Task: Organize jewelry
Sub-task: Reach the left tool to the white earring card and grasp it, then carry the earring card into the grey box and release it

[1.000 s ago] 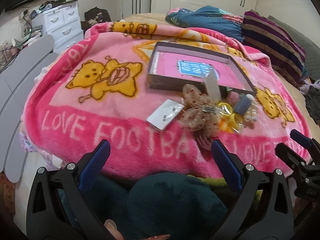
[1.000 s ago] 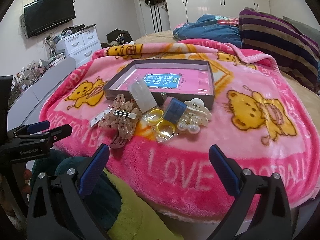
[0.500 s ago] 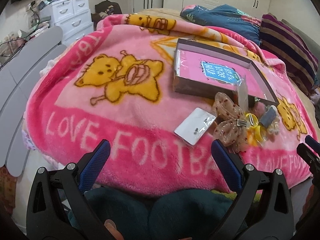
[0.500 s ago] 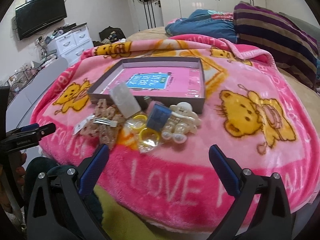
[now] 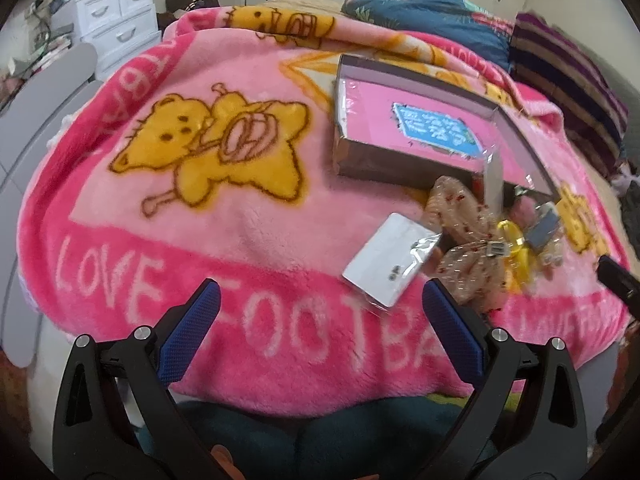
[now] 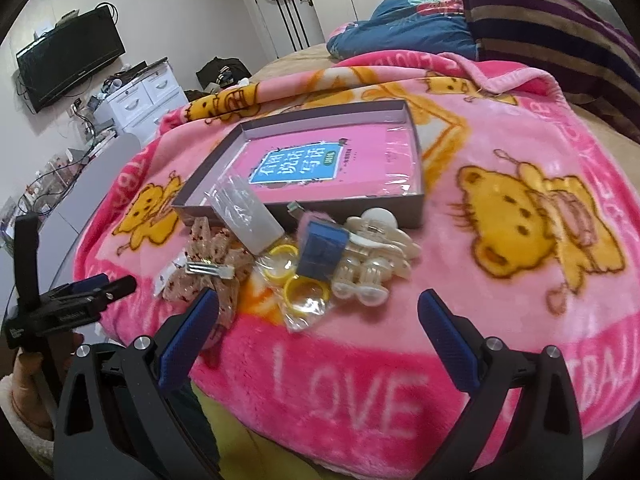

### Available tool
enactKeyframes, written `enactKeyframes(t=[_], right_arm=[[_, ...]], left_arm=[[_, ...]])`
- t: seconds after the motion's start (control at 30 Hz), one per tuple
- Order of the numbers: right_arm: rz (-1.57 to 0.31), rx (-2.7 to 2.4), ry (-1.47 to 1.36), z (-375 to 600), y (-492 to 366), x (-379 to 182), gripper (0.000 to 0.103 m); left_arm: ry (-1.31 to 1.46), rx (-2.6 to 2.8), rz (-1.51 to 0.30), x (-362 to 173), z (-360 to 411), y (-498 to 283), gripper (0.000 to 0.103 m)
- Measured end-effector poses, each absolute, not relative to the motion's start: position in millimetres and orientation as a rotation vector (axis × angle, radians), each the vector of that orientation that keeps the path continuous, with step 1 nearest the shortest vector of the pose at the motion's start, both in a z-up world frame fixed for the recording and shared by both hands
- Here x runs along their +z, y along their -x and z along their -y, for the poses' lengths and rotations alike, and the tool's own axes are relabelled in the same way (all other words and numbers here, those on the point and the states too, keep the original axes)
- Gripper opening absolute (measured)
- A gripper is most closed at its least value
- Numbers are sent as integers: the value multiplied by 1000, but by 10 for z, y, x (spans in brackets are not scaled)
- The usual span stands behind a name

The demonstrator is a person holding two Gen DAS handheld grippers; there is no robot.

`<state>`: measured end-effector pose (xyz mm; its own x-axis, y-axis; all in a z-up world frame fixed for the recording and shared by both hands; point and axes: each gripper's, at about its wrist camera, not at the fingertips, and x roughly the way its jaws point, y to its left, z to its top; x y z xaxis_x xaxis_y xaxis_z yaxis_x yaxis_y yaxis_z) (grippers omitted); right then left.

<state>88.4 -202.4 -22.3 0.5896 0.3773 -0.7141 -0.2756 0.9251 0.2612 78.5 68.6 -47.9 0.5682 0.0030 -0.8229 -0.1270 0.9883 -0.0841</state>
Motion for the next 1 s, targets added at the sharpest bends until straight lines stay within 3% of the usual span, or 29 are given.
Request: enactKeyframes(t=[0.2, 0.27, 0.43, 0.57, 0.83, 0.87, 1.0], right_arm=[[-871, 397, -140, 1933, -1022, -280, 98], [-874, 399, -146, 1919, -1069, -309, 85], [-903, 406, -179, 1915, -1206, -396, 72], [-908, 403, -183, 1909, -1302, -446, 58], [-923, 395, -224, 1921, -1494, -578, 41], [-927, 400, -240, 1936, -1522, -598, 35], [-916, 404, -254, 1997, -1524, -609, 35]], left_arm=[[103, 40, -989, -578, -647, -925, 94], [92, 20, -995, -606, -619, -958, 94], [69, -17, -1020, -702, -528, -1065, 94], [62, -41, -1031, -746, -506, -1128, 82], [68, -71, -1035, -808, -532, -1215, 71], [69, -72, -1034, -811, -537, -1221, 66], [75, -62, -1028, -821, -598, -1243, 47]])
